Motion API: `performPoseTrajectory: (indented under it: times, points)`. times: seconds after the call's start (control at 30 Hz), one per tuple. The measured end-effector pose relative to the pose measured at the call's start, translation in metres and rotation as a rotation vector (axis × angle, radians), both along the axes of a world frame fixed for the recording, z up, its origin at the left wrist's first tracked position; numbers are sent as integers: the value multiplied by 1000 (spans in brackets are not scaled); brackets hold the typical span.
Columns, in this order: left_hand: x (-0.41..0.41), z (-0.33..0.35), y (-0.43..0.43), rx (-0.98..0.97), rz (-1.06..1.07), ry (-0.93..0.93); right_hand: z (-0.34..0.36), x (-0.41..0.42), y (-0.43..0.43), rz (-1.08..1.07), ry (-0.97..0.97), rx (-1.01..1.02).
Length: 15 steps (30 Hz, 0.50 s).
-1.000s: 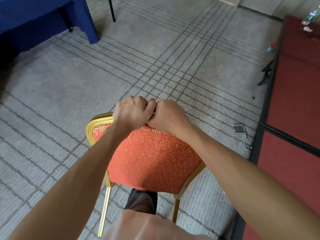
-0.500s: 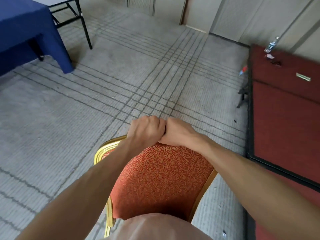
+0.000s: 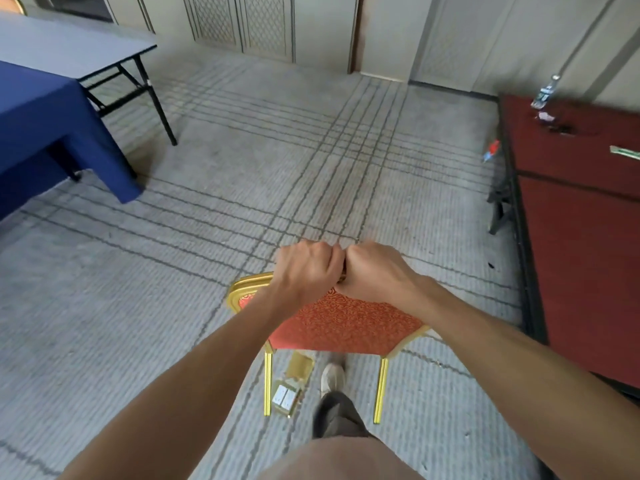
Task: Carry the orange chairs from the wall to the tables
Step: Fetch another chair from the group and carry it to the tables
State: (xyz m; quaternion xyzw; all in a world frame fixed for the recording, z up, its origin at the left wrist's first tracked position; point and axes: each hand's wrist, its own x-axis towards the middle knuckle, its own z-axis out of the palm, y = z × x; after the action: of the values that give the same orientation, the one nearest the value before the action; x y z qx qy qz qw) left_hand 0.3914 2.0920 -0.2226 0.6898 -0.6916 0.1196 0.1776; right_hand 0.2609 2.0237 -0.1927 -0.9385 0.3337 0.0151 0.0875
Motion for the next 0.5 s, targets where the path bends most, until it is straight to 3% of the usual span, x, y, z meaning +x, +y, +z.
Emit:
performPoseTrajectory:
  times: [0.17, 0.33, 0.5]
  points:
    - [23, -21, -88, 87, -32, 43, -27, 25, -90, -8, 14, 76]
    - [80, -20, -176, 138, 170, 186, -19, 81, -180, 27, -130, 26]
    - [103, -7, -248, 84, 195, 263, -21, 109, -246, -42, -252, -17]
